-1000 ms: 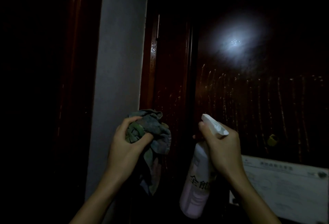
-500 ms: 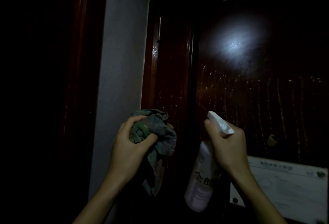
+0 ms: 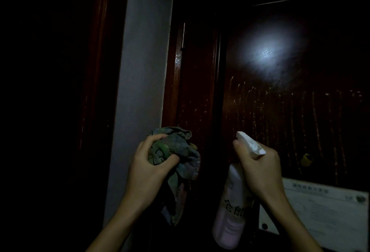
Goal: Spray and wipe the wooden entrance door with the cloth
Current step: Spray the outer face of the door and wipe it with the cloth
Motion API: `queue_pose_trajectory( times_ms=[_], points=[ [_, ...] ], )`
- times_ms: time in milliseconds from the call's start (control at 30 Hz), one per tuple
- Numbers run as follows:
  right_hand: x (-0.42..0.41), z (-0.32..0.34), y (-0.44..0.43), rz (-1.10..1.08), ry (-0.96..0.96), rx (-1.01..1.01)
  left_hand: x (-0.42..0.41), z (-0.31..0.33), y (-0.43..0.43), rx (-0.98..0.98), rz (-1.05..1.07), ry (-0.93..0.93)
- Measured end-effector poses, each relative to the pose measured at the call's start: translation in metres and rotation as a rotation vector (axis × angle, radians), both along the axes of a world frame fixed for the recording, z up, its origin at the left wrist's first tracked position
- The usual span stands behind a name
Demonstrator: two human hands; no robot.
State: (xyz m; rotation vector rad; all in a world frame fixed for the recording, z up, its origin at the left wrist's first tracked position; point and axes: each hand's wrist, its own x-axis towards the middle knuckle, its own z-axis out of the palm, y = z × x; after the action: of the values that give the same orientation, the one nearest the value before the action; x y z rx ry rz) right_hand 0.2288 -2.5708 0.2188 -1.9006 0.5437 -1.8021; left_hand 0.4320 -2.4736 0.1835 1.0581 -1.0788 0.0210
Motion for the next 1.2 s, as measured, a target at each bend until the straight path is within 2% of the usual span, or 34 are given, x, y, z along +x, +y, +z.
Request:
queue_pose_trajectory(
  times_ms=[133,767,1200],
  points=[
    [-0.002,-0.003,-0.004,0.04,-0.012,0.045,0.0,-0.001,0.002,0.007,0.003,0.001],
    [-0.006,-0.017,-0.007,0.05,-0.008,-0.011,-0.002,-0.009,0.011,0.013,0.015,0.021],
    [-0.002,-0.019,-0.01,0.156,-0.046,0.044,0.005,-0.01,0.017,0.011,0.007,0.039]
  ],
)
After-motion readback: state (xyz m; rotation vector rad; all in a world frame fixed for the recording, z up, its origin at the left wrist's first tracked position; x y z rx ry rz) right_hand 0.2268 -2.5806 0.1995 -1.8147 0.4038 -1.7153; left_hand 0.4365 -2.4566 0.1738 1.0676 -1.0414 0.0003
